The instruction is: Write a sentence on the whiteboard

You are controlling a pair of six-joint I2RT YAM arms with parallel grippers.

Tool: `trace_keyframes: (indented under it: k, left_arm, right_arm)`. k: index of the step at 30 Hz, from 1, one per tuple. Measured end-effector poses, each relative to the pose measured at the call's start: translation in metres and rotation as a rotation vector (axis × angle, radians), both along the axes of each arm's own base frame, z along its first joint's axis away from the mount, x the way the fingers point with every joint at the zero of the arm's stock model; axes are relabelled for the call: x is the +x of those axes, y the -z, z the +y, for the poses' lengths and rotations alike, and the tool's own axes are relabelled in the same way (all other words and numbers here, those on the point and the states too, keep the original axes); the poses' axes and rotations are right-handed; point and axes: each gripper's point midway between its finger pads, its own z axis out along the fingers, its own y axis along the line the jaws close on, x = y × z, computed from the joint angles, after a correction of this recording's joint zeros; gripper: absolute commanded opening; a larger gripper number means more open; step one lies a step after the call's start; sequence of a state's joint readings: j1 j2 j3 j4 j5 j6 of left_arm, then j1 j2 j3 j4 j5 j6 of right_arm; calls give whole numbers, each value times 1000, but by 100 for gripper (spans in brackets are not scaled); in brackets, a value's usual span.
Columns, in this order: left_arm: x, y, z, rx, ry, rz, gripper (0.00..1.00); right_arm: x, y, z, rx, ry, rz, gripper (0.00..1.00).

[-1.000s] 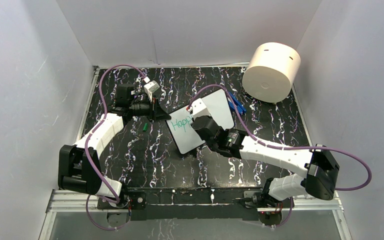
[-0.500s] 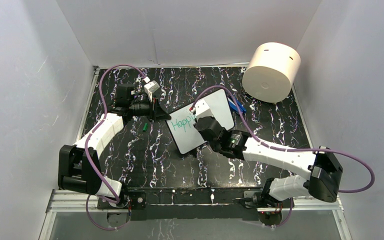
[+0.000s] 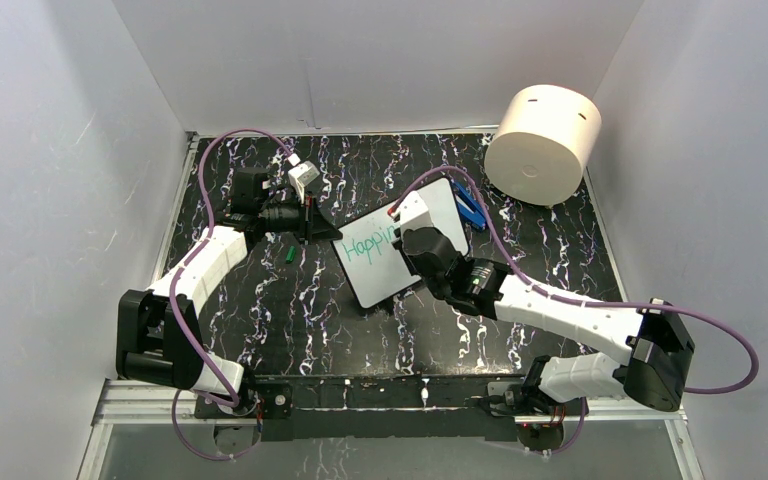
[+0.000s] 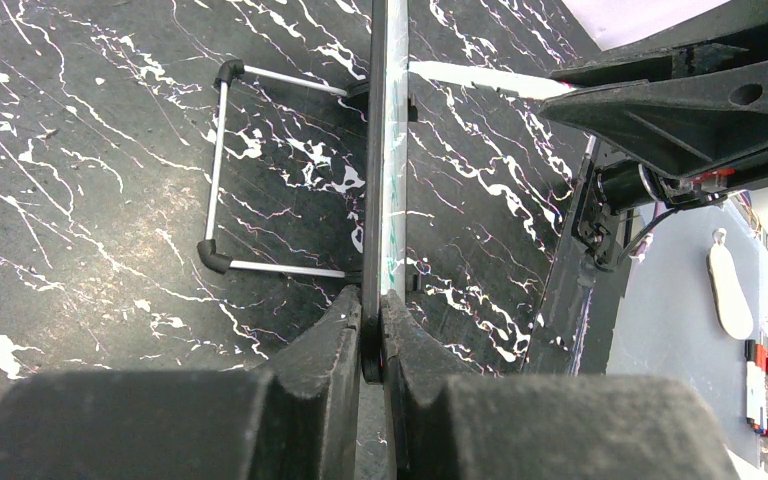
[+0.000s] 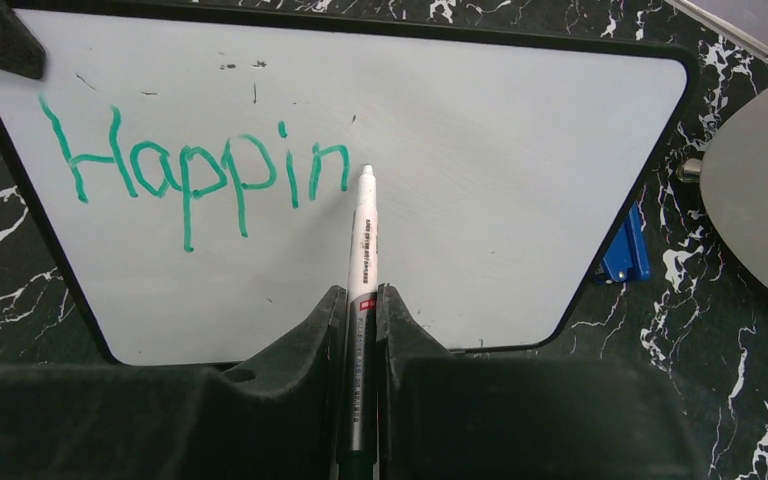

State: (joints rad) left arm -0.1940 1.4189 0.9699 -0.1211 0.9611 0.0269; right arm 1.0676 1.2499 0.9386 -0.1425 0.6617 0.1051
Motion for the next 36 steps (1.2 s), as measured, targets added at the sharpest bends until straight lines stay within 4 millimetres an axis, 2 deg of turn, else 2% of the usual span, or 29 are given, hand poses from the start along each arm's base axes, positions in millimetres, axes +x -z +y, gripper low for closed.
trace_keyframes:
  k: [14, 36]
  left_arm:
    - [0, 0, 0, 0, 0, 1, 0]
    - [1, 1, 0, 1, -1, 2, 0]
  right_arm:
    - [7, 3, 0, 16, -2, 13, 0]
    - [6, 4, 3, 21, -15, 21, 0]
